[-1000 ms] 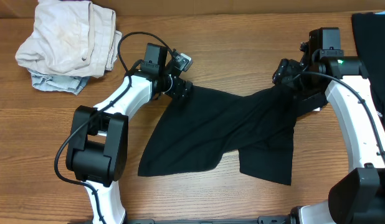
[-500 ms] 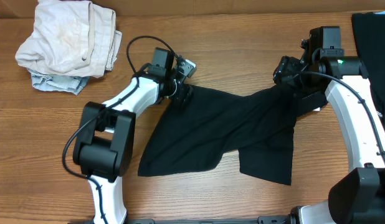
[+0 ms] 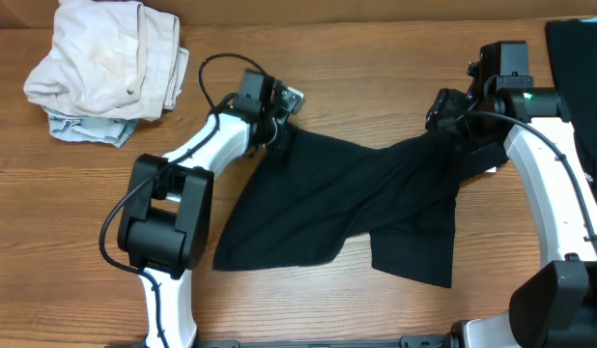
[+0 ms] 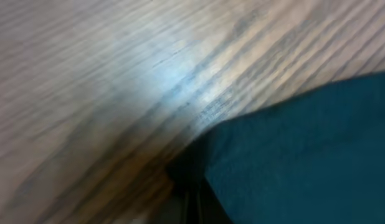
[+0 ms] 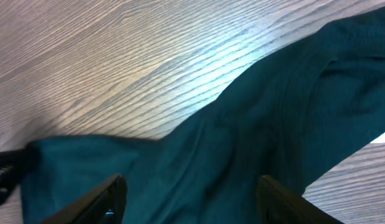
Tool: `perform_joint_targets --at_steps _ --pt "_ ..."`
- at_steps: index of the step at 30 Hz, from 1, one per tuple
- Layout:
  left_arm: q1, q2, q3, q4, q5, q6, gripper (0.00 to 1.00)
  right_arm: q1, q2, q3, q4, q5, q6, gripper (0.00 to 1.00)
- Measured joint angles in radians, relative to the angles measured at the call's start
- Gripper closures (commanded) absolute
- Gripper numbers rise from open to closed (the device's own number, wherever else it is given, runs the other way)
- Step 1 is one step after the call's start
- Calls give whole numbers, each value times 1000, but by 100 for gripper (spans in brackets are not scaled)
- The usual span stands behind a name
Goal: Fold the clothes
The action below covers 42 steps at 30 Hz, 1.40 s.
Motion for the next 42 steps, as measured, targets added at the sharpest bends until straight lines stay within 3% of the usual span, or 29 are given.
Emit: perform_joint_targets --at_steps 7,11,25,33,34,35,38,39,42 --pt "25 -68 289 -235 -97 -29 96 0 0 -74 10 0 0 32" --pt "29 -155 386 -295 -170 -32 96 0 0 -121 9 -3 0 32" --pt "29 -239 410 -310 -330 -32 96 2 0 -146 -76 -88 -20 30" --pt "38 -239 410 -345 -360 -68 93 39 0 -349 -50 -180 -40 31" --pt "44 -239 410 -358 -367 -79 87 40 0 -370 -44 -189 -42 31" --pt "50 -239 411 -371 -372 -86 73 39 0 -381 -42 -195 -43 31" --pt "82 -239 411 -412 -385 -109 6 39 0 -388 -31 -208 -45 31" --pt "95 -239 411 -421 -389 -117 0 39 0 -388 -26 -211 -48 31" --pt "129 -239 411 -455 -393 -140 0 39 -1 -388 -26 -221 -59 31"
